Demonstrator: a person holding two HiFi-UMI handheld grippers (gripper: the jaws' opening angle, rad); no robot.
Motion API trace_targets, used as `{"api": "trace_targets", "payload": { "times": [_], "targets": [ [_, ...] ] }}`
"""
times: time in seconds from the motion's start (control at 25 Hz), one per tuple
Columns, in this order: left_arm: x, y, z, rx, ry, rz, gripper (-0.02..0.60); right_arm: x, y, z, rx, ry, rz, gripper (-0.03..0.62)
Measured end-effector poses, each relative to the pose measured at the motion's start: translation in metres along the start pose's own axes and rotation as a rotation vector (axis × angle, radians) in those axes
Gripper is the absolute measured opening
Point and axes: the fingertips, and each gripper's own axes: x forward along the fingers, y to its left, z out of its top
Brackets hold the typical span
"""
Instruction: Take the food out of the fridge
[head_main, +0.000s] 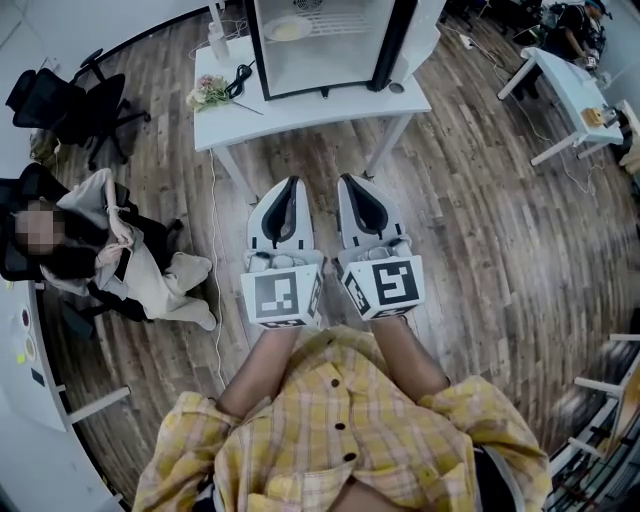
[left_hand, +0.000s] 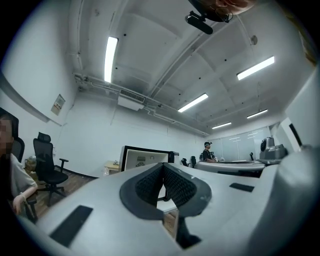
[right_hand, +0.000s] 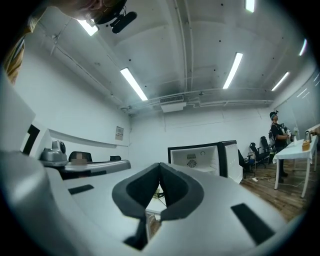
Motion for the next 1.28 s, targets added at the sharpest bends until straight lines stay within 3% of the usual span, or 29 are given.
{"api": "trace_targets", "payload": {
  "times": [0.4, 0.84, 1.28],
  "targets": [
    [0.062, 0.068, 0.0, -0.063, 0.011, -0.021, 0.008, 0.086, -0.007, 0.007, -0.027, 0.017, -0.048, 0.008],
    [0.098, 0.104, -0.017, -0.104, 0.028, -0.007, 0.008, 0.135, -0.014, -0.015, -0.028, 0.079, -0.057, 0.008],
    [0.17, 0.114, -0.033, -0.062, 0.034, 0.012, 0.008, 0.19, -0.059, -0.027, 0.003, 0.047, -0.029, 0.008]
  ]
}}
